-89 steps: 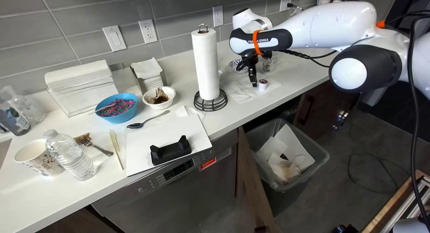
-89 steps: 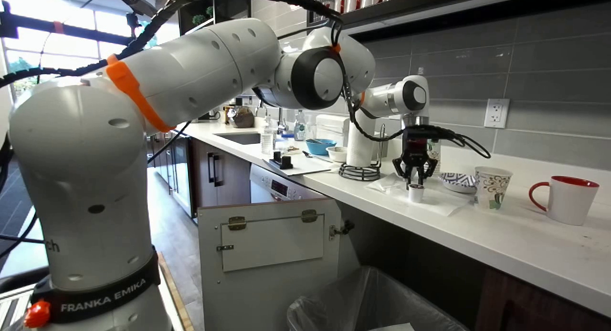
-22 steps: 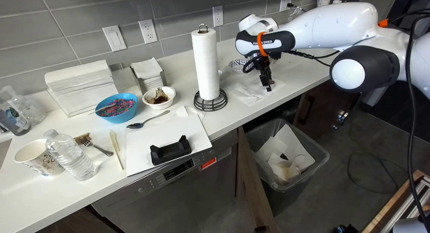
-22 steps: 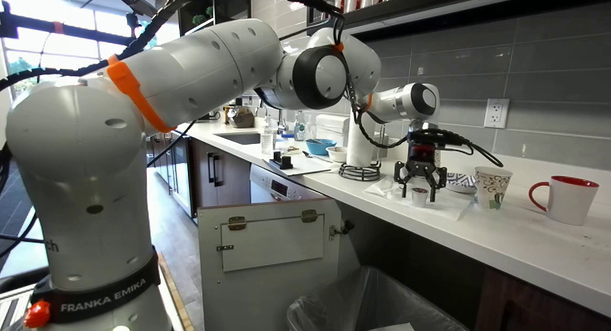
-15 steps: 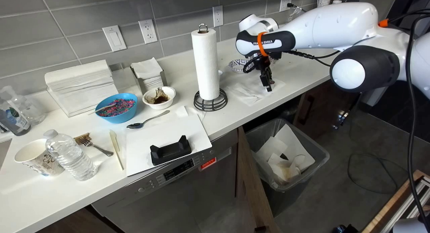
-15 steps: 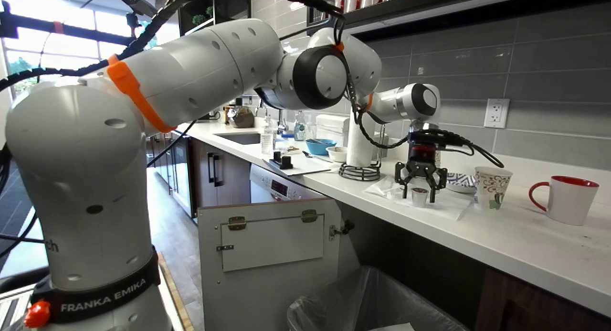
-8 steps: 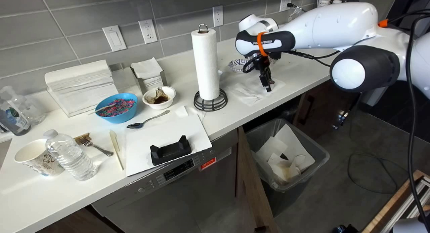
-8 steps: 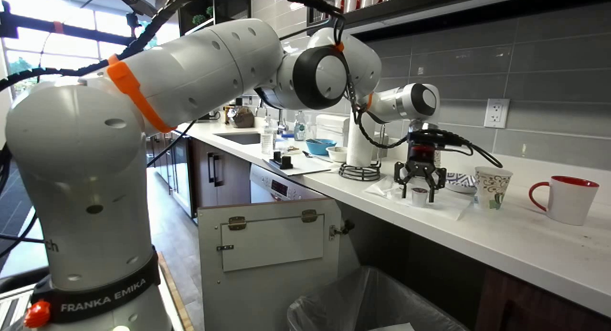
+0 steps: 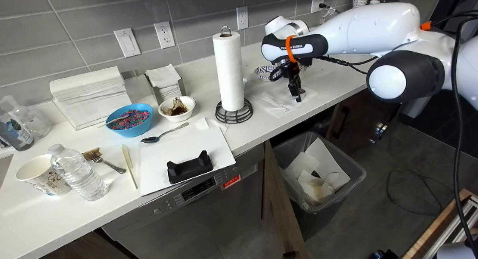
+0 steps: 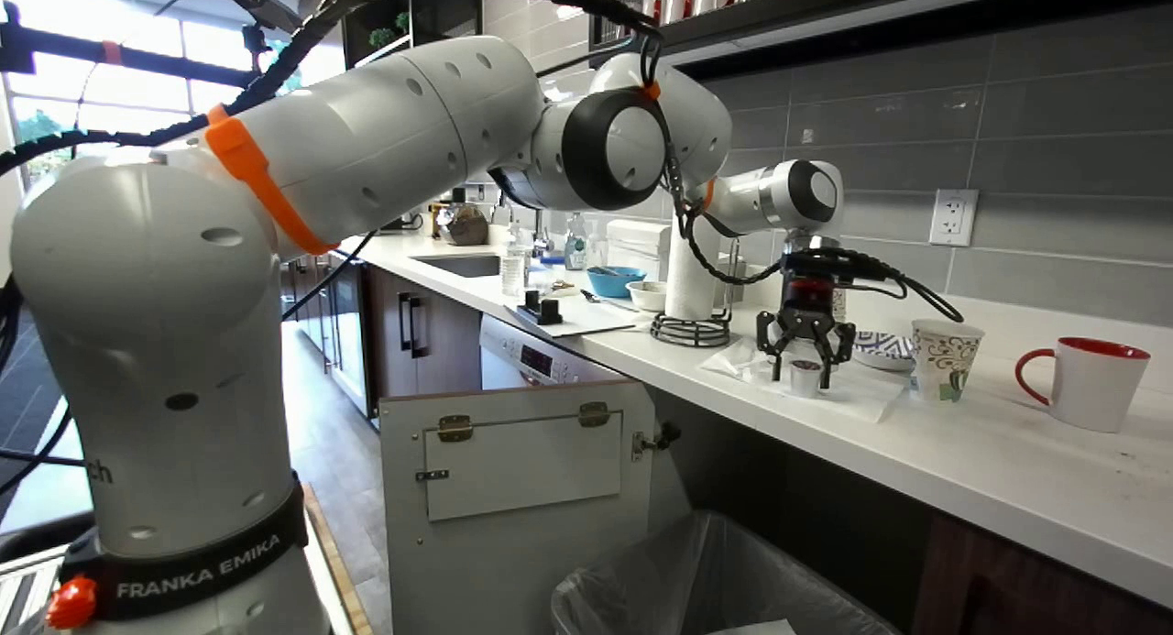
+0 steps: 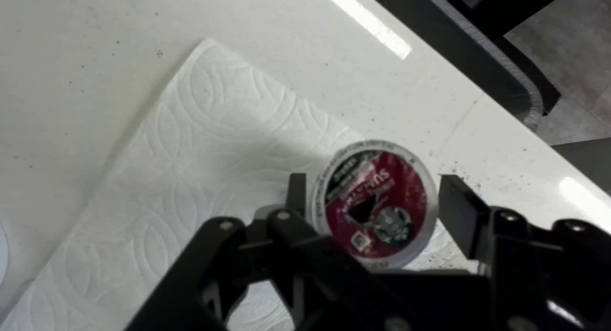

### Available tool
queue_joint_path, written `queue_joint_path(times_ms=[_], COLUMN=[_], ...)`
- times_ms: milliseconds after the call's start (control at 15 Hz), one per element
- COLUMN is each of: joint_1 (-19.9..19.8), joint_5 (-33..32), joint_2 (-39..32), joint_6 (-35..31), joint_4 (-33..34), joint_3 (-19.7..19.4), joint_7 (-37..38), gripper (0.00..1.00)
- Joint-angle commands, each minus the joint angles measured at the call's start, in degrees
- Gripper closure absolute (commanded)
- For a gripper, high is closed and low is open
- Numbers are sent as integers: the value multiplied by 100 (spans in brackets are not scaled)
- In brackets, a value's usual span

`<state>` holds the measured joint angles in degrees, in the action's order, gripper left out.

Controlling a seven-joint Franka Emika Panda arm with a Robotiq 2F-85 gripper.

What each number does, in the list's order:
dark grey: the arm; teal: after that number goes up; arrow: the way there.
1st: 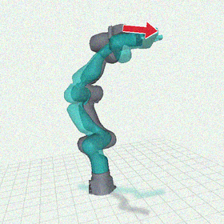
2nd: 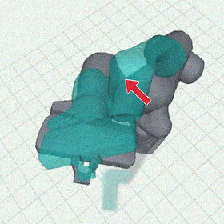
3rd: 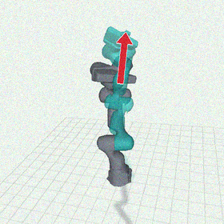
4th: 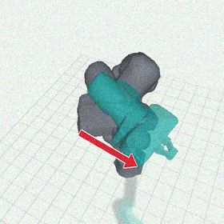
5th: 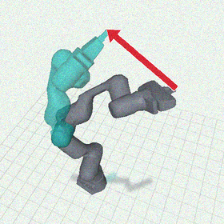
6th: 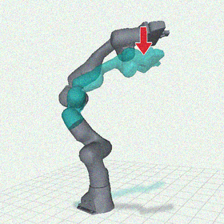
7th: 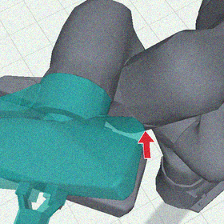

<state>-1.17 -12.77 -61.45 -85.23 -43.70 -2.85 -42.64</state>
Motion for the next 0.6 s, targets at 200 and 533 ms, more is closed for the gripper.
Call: queue_joint_path(times_ms=[200,533], joint_1=[-29,-38], joint_5=[58,68], joint_2=[-105,-127], joint_6=[30,33], joint_4=[128,156], joint_3=[28,32], joint_7=[1,0], gripper=[38,47])
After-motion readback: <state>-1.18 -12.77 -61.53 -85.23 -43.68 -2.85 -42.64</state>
